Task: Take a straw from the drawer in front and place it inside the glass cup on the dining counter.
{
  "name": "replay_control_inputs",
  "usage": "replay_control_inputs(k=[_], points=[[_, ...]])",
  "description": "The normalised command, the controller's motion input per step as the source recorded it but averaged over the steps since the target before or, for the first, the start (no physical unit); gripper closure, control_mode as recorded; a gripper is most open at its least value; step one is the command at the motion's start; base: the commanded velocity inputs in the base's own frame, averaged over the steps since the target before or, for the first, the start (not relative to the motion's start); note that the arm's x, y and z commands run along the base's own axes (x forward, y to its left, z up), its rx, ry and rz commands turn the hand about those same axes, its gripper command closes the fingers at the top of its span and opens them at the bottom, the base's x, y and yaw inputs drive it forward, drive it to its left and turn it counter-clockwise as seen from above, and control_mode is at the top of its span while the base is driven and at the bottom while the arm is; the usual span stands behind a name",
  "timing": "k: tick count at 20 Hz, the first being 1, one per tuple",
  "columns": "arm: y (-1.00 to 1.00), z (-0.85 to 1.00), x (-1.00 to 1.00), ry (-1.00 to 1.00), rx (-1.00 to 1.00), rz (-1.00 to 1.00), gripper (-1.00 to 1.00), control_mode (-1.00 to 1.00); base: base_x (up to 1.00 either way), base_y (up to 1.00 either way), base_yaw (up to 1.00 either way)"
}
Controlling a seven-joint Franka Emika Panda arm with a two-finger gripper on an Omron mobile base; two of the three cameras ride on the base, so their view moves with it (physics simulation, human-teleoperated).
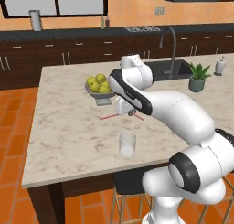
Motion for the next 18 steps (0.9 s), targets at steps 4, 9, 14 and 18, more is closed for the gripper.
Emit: replay_control_inputs(k=[4, 9, 14, 18], points=[[0.0, 0.0, 0.0, 0.0, 0.0, 0.0, 1.0, 1.0, 0.65, 0.37, 0.0], [0.18, 0.37, -0.06, -0.1, -0.25, 0.0, 1.0, -1.0, 0.0, 0.0, 0.0], [0.0, 0.4, -0.03, -0.19, -0.59, -0.05, 1.0, -1.0, 0.0, 0.0, 0.0], [0.0, 0.15, 0.0, -0.07, -0.63, -0.09, 1.0, -1.0, 0.0, 0.0, 0.0]])
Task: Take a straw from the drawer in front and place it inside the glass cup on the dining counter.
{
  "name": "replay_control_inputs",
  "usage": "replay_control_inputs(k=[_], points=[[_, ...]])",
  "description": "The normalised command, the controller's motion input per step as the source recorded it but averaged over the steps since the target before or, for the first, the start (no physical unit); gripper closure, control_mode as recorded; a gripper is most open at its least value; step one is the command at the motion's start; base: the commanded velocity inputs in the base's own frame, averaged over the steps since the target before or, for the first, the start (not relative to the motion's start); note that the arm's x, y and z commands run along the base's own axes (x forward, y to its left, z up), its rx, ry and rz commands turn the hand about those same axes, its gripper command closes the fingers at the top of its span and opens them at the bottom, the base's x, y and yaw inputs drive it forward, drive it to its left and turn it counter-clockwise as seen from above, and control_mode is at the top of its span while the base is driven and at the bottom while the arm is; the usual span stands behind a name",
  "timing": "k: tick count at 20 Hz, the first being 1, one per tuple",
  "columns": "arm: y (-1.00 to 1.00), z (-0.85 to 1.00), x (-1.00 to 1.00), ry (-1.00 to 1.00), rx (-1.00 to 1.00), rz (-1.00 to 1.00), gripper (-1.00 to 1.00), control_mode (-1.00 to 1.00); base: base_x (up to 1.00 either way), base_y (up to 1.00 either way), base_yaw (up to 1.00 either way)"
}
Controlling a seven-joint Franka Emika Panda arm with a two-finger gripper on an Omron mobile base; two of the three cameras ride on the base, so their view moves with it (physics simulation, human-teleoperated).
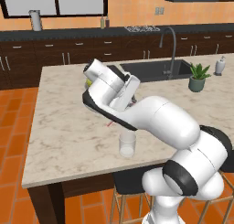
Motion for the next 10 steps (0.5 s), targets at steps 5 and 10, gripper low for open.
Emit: replay_control_inputs(k=[5, 10], points=[[0.0, 0.0, -0.03, -0.06, -0.59, -0.14, 1.0, -1.0, 0.0, 0.0, 0.0], [0.02, 0.0, -0.02, -0.06, -0.39, -0.19, 1.0, -1.0, 0.0, 0.0, 0.0]])
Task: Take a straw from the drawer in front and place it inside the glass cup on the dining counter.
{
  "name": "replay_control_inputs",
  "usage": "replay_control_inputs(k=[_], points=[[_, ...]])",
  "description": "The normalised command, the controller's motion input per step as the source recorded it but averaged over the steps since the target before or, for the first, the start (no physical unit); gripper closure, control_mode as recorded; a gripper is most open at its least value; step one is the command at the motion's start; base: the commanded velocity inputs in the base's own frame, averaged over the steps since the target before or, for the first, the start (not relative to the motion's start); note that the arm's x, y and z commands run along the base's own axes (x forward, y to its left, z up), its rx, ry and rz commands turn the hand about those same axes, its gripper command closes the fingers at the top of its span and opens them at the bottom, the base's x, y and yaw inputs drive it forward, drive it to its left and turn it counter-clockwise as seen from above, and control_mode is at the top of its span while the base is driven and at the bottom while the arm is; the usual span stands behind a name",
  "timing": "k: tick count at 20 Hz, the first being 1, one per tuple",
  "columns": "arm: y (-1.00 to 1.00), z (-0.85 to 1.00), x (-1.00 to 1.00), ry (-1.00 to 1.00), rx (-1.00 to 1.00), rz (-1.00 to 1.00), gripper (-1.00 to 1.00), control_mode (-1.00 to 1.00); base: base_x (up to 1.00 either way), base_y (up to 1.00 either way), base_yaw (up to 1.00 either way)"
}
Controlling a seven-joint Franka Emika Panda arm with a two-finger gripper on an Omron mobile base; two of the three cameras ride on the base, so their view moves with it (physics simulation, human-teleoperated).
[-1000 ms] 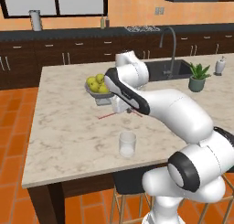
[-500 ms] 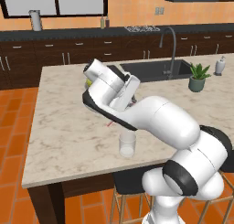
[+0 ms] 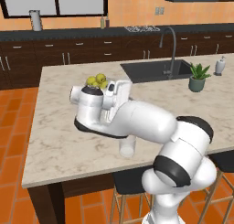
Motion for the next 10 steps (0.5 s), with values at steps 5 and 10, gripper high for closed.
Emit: replay_control_inputs(k=[5, 10], points=[[0.12, -0.07, 0.07, 0.01, -0.2, -0.14, 1.0, -1.0, 0.0, 0.0, 0.0], [0.15, -0.19, 0.04, 0.01, -0.13, -0.08, 1.0, -1.0, 0.0, 0.0, 0.0]])
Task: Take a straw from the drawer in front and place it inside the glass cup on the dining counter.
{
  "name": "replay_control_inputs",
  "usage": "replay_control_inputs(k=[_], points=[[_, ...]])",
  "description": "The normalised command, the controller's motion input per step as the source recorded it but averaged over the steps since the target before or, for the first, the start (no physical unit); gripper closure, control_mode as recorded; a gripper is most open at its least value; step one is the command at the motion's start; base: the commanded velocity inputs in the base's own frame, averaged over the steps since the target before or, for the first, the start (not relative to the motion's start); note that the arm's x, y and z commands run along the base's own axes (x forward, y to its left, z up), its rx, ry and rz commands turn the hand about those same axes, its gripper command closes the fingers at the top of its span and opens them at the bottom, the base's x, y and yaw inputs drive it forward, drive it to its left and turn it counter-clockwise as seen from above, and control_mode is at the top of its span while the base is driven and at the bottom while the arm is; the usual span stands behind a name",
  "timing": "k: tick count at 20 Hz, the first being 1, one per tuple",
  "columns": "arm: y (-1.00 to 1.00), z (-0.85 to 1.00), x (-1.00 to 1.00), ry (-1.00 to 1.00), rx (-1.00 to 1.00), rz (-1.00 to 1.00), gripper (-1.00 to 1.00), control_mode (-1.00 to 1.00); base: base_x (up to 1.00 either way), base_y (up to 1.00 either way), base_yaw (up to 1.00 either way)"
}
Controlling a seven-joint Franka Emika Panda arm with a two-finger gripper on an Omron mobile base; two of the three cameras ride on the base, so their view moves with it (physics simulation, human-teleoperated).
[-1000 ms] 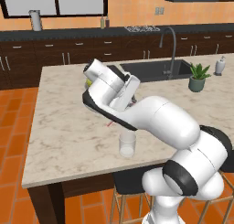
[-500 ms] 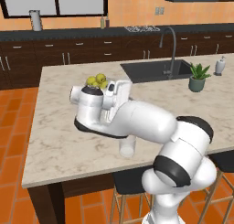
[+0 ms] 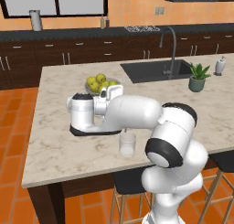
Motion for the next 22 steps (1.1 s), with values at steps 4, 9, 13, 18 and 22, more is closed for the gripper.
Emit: replay_control_inputs(k=[4, 9, 13, 18, 22], points=[[0.01, -0.22, 0.0, 0.0, -0.09, -0.09, 1.0, -1.0, 0.0, 0.0, 0.0], [0.0, -0.18, 0.0, 0.0, -0.08, -0.07, 1.0, -1.0, 0.0, 0.0, 0.0], [0.0, -0.19, 0.01, 0.0, -0.05, -0.05, 1.0, -1.0, 0.0, 0.0, 0.0], [0.0, -0.2, 0.2, 0.0, -0.02, -0.03, 1.0, -1.0, 0.0, 0.0, 0.0], [0.01, -0.18, 0.27, 0.0, 0.0, -0.04, 1.0, -1.0, 0.0, 0.0, 0.0]])
